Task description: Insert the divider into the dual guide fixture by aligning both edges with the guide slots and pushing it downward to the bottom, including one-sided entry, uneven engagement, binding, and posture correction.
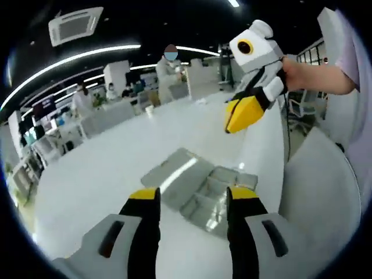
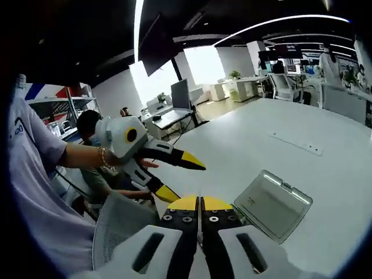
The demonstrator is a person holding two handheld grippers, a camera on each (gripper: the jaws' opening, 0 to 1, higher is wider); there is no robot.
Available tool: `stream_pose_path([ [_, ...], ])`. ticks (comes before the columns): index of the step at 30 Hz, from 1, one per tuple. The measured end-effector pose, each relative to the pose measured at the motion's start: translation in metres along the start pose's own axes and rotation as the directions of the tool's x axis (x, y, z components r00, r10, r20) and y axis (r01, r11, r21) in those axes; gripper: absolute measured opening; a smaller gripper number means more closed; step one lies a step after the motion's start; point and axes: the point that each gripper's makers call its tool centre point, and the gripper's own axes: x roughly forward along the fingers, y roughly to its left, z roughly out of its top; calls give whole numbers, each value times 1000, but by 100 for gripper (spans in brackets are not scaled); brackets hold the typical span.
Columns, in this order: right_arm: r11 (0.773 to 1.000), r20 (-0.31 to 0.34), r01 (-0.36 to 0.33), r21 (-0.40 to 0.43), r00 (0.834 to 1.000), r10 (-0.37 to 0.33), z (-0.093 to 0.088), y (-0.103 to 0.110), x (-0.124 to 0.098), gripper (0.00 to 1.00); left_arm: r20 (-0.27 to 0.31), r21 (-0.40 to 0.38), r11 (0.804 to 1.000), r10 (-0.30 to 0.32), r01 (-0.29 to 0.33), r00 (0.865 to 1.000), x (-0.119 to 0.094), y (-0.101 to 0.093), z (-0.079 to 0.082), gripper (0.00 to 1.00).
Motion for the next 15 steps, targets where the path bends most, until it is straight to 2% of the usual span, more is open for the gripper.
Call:
stream_pose_path([
  [3,997,-37,-8,-72,999,6,1,2,0,0,-15,-31,999,-36,36,999,-4,1,-11,46],
  [9,987,-108,-40,-154,994,24,2,4,4,0,-61,-22,995,-97,95,993,-13,4,-32,52],
  [12,970,-194,-74,-230,981,29,-8,4,9,0,-88,-9,992,-124,124,988,-22,7,-41,54],
  [15,960,-258,-98,-261,966,28,-17,3,16,0,-101,0,990,-142,143,985,-30,10,-45,55],
])
